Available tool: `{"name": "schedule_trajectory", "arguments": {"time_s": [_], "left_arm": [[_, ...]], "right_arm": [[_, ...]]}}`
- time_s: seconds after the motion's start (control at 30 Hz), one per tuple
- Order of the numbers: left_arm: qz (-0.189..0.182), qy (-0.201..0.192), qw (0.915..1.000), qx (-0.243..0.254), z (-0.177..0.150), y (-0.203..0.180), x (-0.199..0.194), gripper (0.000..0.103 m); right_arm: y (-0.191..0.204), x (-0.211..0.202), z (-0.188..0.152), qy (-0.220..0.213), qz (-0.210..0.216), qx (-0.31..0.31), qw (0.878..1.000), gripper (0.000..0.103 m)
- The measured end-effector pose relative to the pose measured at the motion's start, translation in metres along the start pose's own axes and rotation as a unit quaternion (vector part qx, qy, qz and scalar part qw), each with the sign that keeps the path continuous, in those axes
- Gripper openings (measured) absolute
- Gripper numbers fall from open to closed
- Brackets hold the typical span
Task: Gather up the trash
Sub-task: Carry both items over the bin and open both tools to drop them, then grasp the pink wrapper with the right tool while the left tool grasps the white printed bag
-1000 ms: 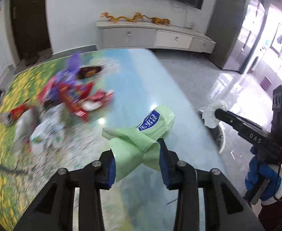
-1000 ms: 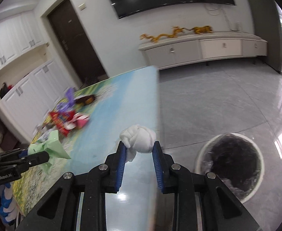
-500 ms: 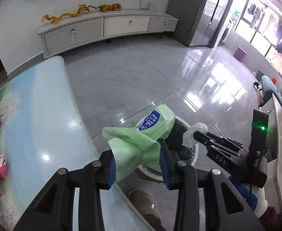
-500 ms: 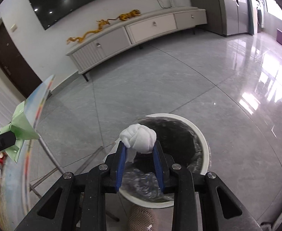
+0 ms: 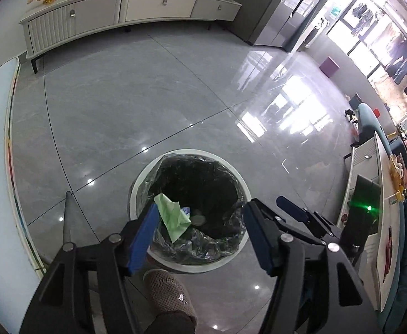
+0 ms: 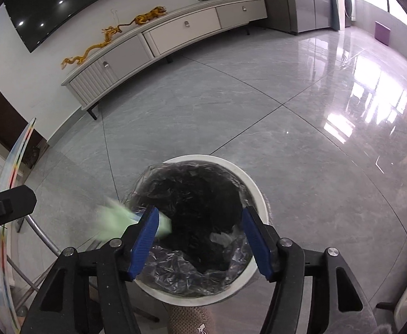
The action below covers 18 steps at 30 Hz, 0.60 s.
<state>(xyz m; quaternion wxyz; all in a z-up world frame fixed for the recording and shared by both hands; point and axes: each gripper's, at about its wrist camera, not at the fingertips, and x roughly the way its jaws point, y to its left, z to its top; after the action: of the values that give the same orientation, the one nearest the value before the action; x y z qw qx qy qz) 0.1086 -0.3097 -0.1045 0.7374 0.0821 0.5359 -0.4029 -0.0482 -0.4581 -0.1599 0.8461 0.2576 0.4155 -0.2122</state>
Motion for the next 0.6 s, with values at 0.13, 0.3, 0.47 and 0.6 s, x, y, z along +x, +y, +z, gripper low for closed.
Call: {"name": "schedule_trajectory", "arguments": {"time_s": [0.13,0.3,0.47,0.6], "left_arm": [[0.003,-0.002,1.0,-0.007,-0.007,0.008,-0.008,0.062],[0.021,-0.034,0.9992,0.004,-0.016,0.006,-0.034,0.062],[0.049,-0.074,0.996,0.004,-0.031,0.01,-0.066,0.062],[0.063,-0.087,0.9942,-0.001,-0.047,0.022,-0.09,0.062]], "right_arm": [[0.0,-0.005,0.002,-0.005,-0.003,0.008,1.0,0.061],[0.01,-0.021,0.003,-0.017,0.001,0.002,1.0,0.061],[0.026,-0.043,-0.001,-0.032,0.007,-0.011,0.999,0.061],[0.044,-0.061,-0.005,-0.041,0.014,-0.024,0.999,0.061]]}}
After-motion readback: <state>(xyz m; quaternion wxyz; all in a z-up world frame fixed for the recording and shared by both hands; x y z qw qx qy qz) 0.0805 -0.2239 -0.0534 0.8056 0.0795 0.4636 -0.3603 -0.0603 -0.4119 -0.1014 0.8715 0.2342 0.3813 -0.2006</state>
